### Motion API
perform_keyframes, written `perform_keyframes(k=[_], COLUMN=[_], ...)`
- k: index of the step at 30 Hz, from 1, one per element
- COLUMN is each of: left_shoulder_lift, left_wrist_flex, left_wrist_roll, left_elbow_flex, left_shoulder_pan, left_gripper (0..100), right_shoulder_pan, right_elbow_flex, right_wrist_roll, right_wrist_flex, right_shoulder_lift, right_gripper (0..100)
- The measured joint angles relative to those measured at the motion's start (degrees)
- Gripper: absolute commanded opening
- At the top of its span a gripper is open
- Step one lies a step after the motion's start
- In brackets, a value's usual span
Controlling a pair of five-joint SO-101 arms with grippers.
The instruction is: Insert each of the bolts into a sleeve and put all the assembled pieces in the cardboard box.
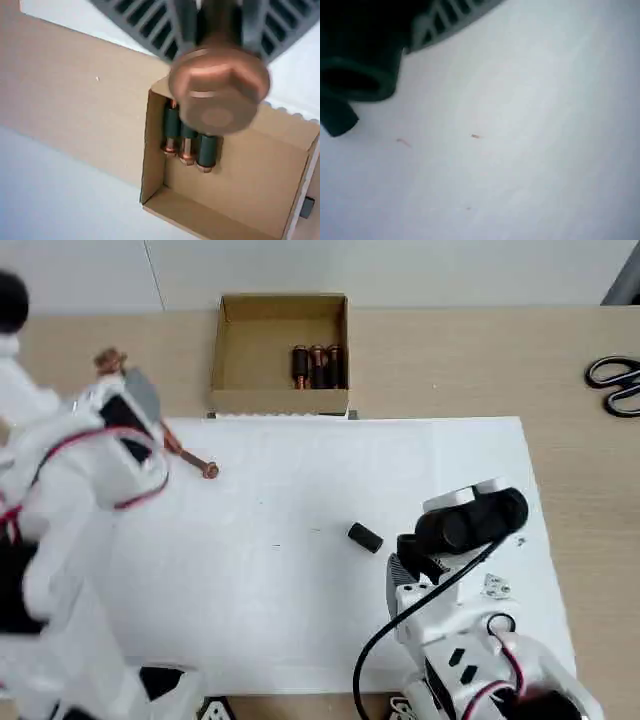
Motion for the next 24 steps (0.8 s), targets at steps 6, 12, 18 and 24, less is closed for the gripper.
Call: perform_keyframes(k=[6, 12, 18, 24], left_shoulder_lift=[-16.0, -35.8, -49.5, -56.9], left_wrist_flex=[-1.2, -12.7, -22.6, -32.4], left_wrist_roll=[-1.4, -2.3, -2.3, 0.6], left_elbow_flex=[18.5, 43.8, 65.3, 78.5], left_shoulder_pan=[0.0, 0.0, 0.0, 2.5], left_gripper=[1, 1, 1, 1], right_shoulder_pan=[0.2, -4.2, -8.5, -14.5], right_elbow_flex=[5.2, 10.5, 16.9, 22.9], right_wrist_roll=[0.0, 0.0, 0.2, 0.2], right_wrist_flex=[-4.2, -9.3, -17.1, -26.2], right_shoulder_lift=[0.0, 0.2, 0.8, 0.8], right_gripper=[0.2, 0.2, 0.2, 0.2])
